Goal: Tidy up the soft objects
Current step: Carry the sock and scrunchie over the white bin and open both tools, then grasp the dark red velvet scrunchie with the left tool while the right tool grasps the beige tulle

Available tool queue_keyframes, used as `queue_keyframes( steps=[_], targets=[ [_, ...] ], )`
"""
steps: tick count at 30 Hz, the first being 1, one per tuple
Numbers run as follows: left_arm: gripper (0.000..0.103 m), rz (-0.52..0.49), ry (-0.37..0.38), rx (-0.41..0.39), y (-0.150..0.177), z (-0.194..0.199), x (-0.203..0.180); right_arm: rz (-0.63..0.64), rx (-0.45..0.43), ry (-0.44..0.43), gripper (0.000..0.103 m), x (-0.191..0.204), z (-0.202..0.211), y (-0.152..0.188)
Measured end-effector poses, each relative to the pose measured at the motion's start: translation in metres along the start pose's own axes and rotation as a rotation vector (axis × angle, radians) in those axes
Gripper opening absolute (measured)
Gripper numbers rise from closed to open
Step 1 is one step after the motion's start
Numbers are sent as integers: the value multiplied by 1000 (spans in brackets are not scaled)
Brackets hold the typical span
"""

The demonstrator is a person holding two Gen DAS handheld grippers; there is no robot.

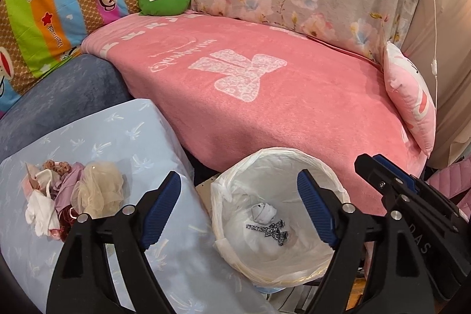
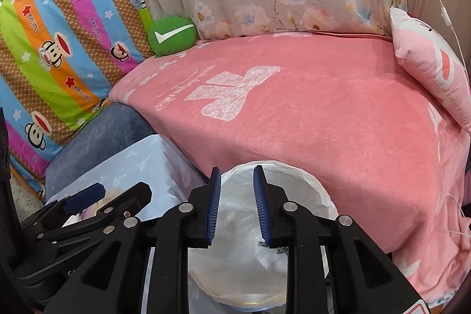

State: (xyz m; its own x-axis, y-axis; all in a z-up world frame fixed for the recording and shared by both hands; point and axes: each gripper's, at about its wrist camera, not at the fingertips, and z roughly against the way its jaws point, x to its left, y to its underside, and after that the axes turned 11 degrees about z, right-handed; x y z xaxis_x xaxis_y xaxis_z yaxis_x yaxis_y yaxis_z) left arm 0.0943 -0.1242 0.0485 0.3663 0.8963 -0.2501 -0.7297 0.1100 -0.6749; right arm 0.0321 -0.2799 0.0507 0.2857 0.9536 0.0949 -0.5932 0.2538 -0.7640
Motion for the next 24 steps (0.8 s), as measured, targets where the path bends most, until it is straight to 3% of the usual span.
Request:
queue_keyframes(
  steps=[14, 24],
  targets=[
    [79, 126, -54, -13, 5, 12, 51, 46, 27, -44, 34, 41, -4, 12],
    [87, 196, -113, -36, 12, 27, 98, 104, 60, -82, 40, 84, -14, 22]
  ],
)
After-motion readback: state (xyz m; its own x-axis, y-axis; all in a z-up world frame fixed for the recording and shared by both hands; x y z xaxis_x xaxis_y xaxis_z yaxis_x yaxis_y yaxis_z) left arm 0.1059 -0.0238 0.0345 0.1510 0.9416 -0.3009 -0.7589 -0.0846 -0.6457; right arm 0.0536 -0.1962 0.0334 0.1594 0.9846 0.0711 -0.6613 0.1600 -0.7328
